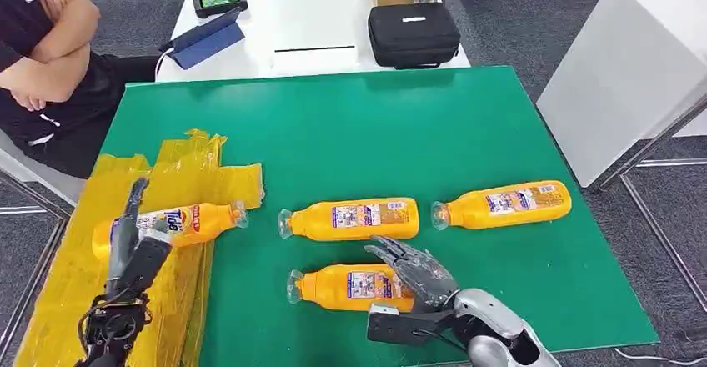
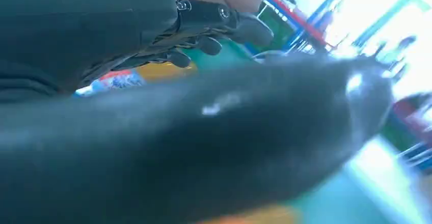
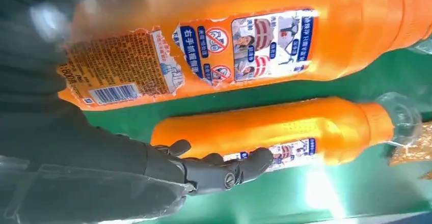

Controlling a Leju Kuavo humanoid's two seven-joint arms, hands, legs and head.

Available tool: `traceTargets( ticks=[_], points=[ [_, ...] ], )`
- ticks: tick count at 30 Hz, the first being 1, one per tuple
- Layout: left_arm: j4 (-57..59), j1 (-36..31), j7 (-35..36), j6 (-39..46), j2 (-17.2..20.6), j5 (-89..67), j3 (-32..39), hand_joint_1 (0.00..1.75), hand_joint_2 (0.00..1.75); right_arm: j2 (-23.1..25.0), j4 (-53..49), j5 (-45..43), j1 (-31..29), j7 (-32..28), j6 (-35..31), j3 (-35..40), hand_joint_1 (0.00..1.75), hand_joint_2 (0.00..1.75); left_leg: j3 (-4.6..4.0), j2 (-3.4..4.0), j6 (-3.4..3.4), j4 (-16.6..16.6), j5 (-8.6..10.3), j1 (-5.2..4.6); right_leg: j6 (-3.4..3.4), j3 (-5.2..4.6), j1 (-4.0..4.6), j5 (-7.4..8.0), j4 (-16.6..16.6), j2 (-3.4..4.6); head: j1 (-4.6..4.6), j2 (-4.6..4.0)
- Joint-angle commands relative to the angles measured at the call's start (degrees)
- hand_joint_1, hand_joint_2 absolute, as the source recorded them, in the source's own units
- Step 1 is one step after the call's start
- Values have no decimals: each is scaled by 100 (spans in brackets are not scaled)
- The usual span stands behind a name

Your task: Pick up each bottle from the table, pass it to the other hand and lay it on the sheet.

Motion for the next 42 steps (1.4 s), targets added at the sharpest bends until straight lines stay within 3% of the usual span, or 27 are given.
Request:
traceTargets(
  ticks=[1,10,18,23,24,25,27,42],
  points=[
    [-928,194,-349,-212,-259,1246,293,0,0,-134,199,99,11,195,134,14,0,0,19,-1,-1,0,-8,-1,-2,21,0,-9,-2,-6,0,0],
    [-941,57,-427,3,-251,1607,96,0,0,-141,116,648,399,793,566,-140,0,0,20,-12,-1,-4,-6,-1,-1,25,0,-11,-6,-17,0,0],
    [-928,30,-419,10,-251,1612,95,0,0,-136,153,654,389,819,615,-143,0,0,25,-15,0,-3,-5,-1,-1,29,0,-11,-7,-21,-2,0],
    [-793,-129,-370,1,-238,1695,21,0,0,-159,553,999,400,1230,1229,55,0,0,19,-13,0,-5,-1,0,-1,24,2,-6,-9,-17,0,0],
    [-765,-152,-369,1,-239,1700,-11,0,0,-148,589,1072,462,1240,1262,77,0,175,34,-21,-1,-6,-5,2,-2,40,4,-12,-12,-26,0,0],
    [-745,-169,-367,8,-233,1712,-34,0,0,-128,635,1157,490,1240,1273,101,175,175,34,-26,-1,-10,-2,2,-2,42,4,-12,-15,-31,0,0],
    [-720,-190,-365,21,-228,1724,-48,0,0,-78,692,1219,515,1239,1265,112,175,175,62,-38,-2,-14,-9,3,-4,73,6,-23,-22,-47,2,0],
    [-623,-284,-378,5,-212,1871,-70,0,0,-130,831,1396,495,1295,1258,88,175,175,43,-18,-5,-10,-6,3,-2,43,3,-10,-16,-24,0,0]
  ],
)
